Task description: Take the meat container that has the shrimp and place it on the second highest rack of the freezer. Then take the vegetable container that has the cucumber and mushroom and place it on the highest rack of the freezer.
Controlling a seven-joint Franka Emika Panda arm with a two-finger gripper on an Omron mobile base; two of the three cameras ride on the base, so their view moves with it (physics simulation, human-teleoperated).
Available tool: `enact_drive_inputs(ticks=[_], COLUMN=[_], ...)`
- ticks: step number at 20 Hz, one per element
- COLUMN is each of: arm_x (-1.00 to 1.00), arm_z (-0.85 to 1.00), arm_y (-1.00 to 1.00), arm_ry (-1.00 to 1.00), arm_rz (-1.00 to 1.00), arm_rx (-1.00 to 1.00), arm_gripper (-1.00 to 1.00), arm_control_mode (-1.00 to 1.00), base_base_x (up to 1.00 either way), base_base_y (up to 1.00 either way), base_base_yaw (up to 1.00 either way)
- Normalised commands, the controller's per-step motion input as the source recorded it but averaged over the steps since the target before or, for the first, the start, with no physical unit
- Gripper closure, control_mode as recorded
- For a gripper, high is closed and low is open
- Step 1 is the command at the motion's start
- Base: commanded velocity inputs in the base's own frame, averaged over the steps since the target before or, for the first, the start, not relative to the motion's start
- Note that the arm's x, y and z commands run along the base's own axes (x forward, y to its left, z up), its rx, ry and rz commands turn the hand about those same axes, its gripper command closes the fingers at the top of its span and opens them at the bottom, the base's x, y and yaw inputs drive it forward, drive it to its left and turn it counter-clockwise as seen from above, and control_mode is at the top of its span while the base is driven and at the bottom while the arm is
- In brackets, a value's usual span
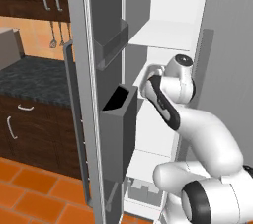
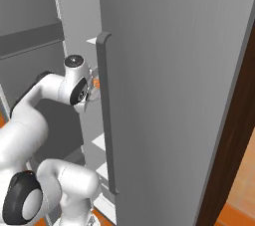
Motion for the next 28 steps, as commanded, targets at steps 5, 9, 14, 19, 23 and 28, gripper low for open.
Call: enact_drive_inputs(ticks=[5,9,14,19,23,28], arm_x=[0.43,0.18,0.30,0.22,0.40,0.37], arm_z=[-0.29,-0.38,-0.31,-0.07,0.00,-0.14], arm_y=[-0.20,-0.13,0.00,-0.22,-0.19,-0.14], arm_ry=[0.00,0.00,0.00,0.00,0.00,0.00], arm_rz=[0.00,0.00,0.00,0.00,0.00,0.00], arm_rx=[-0.02,-0.04,-0.05,0.00,0.00,0.00], arm_gripper=[1.00,1.00,1.00,1.00,1.00,1.00], arm_control_mode=[-1.00,-1.00,-1.00,-1.00,-1.00,-1.00], base_base_x=[0.00,0.00,0.00,0.00,0.00,0.00], base_base_y=[0.00,0.00,0.00,0.00,0.00,0.00], base_base_yaw=[0.00,0.00,0.00,0.00,0.00,0.00])
